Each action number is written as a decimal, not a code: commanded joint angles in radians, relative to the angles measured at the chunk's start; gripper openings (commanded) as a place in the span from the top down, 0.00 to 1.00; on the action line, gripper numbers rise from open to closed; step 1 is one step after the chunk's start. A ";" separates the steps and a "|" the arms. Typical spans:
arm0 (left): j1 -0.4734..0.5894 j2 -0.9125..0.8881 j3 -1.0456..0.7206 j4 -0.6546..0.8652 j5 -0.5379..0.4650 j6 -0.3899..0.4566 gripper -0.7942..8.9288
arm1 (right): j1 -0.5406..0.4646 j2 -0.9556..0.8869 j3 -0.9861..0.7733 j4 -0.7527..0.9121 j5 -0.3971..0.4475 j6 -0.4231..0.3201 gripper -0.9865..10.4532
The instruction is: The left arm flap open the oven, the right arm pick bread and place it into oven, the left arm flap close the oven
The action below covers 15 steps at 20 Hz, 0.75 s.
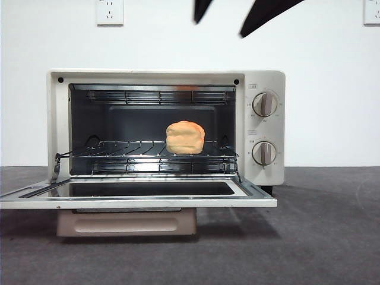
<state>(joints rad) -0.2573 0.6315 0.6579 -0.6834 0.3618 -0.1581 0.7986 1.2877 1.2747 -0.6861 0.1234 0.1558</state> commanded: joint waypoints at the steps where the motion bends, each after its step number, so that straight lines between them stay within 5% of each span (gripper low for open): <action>1: 0.000 0.052 0.006 0.069 -0.004 -0.027 0.90 | -0.004 -0.051 -0.006 -0.061 -0.015 -0.045 0.56; 15: 0.237 0.451 0.000 0.284 0.068 -0.025 0.90 | -0.010 -0.426 -0.309 -0.081 -0.029 -0.051 0.56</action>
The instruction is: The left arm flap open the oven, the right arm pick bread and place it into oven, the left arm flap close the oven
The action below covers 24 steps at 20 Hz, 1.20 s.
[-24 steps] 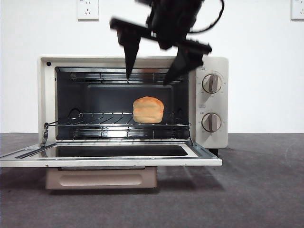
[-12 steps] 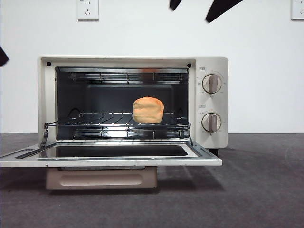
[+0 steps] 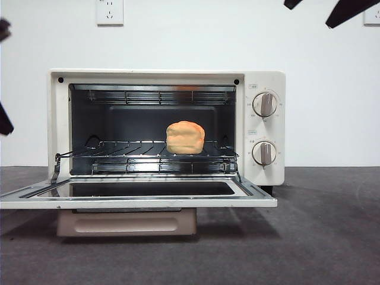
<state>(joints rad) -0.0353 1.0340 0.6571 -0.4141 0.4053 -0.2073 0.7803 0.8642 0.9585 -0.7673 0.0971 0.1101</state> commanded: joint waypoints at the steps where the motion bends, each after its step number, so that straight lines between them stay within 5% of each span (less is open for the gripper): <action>1: 0.026 0.087 0.000 0.027 0.051 0.036 0.90 | 0.008 -0.009 0.007 -0.005 -0.003 -0.005 0.56; 10: 0.035 0.369 0.000 0.143 0.062 0.066 0.90 | 0.008 -0.014 0.007 -0.004 -0.002 0.006 0.56; 24: 0.037 0.484 0.000 0.177 0.317 0.067 0.90 | 0.008 -0.014 0.007 0.011 0.008 0.009 0.56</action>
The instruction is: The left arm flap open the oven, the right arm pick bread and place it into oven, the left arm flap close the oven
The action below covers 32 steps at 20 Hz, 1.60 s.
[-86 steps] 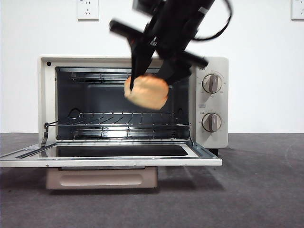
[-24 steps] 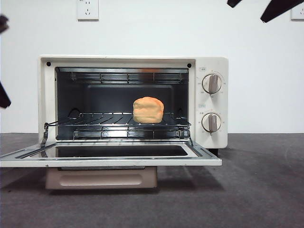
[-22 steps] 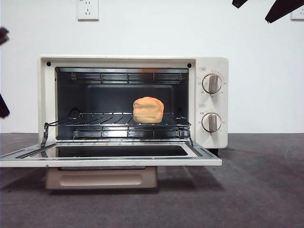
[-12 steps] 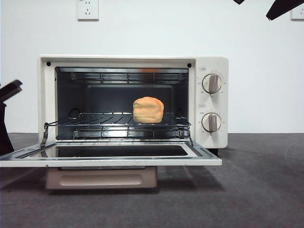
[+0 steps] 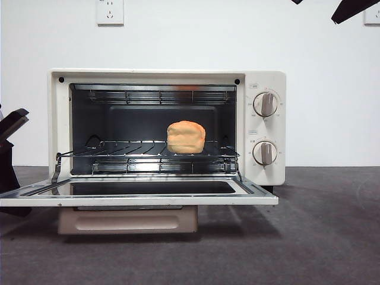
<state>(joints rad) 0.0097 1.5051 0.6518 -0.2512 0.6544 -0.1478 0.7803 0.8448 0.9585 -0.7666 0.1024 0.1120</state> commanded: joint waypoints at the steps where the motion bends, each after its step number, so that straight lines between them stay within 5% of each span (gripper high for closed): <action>1: -0.007 0.013 0.005 0.016 0.082 0.004 0.90 | 0.008 0.006 0.007 0.010 0.003 0.007 0.56; 11: 0.038 0.013 0.005 0.191 0.245 -0.144 0.90 | 0.008 0.006 0.007 0.010 0.003 0.011 0.56; 21: 0.051 0.013 0.006 0.486 0.212 -0.311 0.90 | 0.008 0.006 0.007 0.010 0.003 0.016 0.56; 32: 0.081 0.012 0.006 0.588 0.225 -0.351 0.90 | 0.008 0.006 0.007 0.010 0.003 0.018 0.56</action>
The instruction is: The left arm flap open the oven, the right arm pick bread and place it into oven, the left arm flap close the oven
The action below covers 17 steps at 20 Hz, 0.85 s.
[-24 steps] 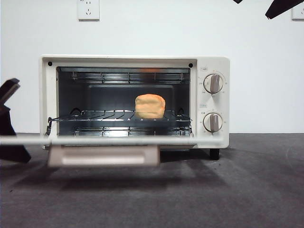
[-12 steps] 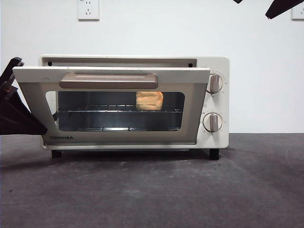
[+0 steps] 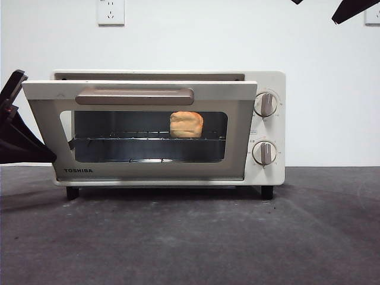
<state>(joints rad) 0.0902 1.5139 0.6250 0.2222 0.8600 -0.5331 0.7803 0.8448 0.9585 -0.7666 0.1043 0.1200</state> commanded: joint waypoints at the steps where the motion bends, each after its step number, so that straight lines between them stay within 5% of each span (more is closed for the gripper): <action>1: 0.000 0.003 0.032 0.134 0.019 0.015 0.90 | 0.008 0.006 0.007 0.010 0.001 0.010 0.56; 7: 0.000 0.003 0.034 0.227 0.024 -0.083 0.90 | 0.008 0.006 0.007 0.010 0.001 0.010 0.56; 17: -0.001 -0.113 0.034 0.207 0.045 -0.085 0.90 | 0.008 0.006 0.007 0.012 0.001 0.006 0.56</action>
<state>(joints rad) 0.0875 1.4158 0.6518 0.4206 0.9028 -0.6193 0.7803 0.8448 0.9585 -0.7666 0.1047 0.1200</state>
